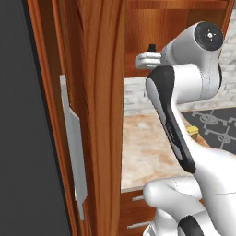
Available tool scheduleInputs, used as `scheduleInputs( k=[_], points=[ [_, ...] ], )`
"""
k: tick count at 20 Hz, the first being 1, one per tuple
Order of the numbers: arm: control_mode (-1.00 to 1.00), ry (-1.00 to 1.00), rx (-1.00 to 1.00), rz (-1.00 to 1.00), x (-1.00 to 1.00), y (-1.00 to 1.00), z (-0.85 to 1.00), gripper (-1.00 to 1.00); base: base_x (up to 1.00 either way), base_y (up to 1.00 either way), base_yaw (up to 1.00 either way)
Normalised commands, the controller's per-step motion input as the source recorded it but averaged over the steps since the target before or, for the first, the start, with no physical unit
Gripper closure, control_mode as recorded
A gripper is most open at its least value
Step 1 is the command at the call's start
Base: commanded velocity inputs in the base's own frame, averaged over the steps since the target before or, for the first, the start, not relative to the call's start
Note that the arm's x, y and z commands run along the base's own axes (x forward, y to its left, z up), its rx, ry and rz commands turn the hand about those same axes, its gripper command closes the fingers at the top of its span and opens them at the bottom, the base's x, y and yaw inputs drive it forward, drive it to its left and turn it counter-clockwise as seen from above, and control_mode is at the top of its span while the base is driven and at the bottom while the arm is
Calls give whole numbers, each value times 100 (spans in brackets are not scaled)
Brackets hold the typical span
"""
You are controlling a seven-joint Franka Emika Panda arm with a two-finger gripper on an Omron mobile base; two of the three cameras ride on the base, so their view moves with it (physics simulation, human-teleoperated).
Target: There are various items on the counter. Only move the condiments/shakers into the cabinet.
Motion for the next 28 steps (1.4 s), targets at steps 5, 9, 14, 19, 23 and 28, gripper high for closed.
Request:
scheduleInputs(
  k=[5, 9, 14, 19, 23, 28],
  points=[
    [-100, 0, 4, -4, 49, 0, -2, 100, 0, 0, 0],
    [-100, -2, 0, -5, 54, 0, -3, 100, 0, 0, 0],
    [-100, -4, 0, -1, 59, 2, -6, 100, 0, 0, 0],
    [-100, 0, 0, 0, 66, 1, -17, 100, 0, 0, 0],
    [-100, 0, 0, -1, 68, 0, -14, 100, 0, 0, 0],
    [-100, 0, 0, -5, 75, 1, -3, 100, 0, 0, 0]
  ],
)
